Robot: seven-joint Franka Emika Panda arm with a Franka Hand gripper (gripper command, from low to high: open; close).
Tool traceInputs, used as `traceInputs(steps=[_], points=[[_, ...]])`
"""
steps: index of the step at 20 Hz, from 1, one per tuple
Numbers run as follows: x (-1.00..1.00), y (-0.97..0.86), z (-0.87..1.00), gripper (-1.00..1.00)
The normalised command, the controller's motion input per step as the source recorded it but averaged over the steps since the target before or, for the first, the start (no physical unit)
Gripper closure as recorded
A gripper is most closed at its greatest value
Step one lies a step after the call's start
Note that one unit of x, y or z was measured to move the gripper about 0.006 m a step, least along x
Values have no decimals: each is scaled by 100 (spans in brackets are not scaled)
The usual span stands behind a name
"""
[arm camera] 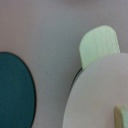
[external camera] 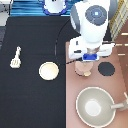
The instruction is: Take the lid off the pot, put the pot on the plate, and use the tool to push the pot to the front of the table.
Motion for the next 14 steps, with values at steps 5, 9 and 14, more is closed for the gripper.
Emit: traceInputs(steps=[5, 9, 14], points=[[6, 0, -29, -100], [13, -1, -27, -100], [2, 4, -21, -100]])
